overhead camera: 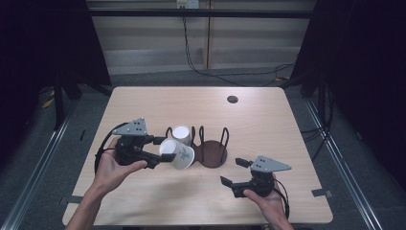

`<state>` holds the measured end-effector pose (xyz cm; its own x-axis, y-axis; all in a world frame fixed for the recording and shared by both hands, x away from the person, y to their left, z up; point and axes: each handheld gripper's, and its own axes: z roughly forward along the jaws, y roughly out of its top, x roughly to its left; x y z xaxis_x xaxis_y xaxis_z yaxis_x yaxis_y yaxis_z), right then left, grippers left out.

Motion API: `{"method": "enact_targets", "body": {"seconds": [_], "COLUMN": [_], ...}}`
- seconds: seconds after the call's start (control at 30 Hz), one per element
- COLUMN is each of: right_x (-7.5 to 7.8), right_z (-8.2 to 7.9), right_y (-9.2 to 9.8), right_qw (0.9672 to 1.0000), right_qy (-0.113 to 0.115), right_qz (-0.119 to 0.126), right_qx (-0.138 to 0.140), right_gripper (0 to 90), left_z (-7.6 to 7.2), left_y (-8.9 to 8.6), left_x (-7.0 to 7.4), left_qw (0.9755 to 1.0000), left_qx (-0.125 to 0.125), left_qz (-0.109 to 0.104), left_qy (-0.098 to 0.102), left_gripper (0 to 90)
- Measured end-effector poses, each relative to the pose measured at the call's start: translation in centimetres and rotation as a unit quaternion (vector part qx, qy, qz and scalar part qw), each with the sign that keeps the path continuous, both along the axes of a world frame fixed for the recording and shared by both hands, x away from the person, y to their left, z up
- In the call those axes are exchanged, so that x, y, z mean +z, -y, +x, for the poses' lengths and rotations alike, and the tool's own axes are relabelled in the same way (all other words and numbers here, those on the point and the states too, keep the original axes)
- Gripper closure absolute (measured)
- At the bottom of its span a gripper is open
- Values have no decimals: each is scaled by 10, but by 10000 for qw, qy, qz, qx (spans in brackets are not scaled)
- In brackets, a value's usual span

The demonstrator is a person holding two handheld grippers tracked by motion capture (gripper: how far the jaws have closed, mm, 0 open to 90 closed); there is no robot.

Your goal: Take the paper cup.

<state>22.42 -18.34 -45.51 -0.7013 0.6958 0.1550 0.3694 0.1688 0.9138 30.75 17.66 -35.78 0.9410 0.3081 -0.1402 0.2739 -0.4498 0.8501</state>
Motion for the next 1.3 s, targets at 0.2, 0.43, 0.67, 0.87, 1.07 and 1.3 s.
{"method": "enact_targets", "body": {"seconds": [0.2,0.43,0.67,0.87,1.07,1.3], "right_x": [14,21,35,28,25,19], "right_z": [13,23,31,28,27,26], "right_y": [-25,-41,-54,-61,-65,-73], "right_qw": [9992,9969,9947,9924,9913,9891], "right_qy": [113,-70,-59,-132,-161,-233], "right_qz": [3,-7,142,124,160,75], "right_qx": [392,788,1013,1217,1300,1453], "right_gripper": [151,131,132,132,133,133], "left_z": [-4,-3,-3,-5,-9,-14], "left_y": [3,-2,-3,3,13,22], "left_x": [-11,-19,-24,-25,-26,-24], "left_qw": [9999,9998,9994,9992,9986,9980], "left_qx": [-50,-51,-116,-245,-370,-483], "left_qz": [161,29,-32,-31,63,95], "left_qy": [-16,-176,-318,-321,-369,-387], "left_gripper": [367,365,365,364,364,365]}}
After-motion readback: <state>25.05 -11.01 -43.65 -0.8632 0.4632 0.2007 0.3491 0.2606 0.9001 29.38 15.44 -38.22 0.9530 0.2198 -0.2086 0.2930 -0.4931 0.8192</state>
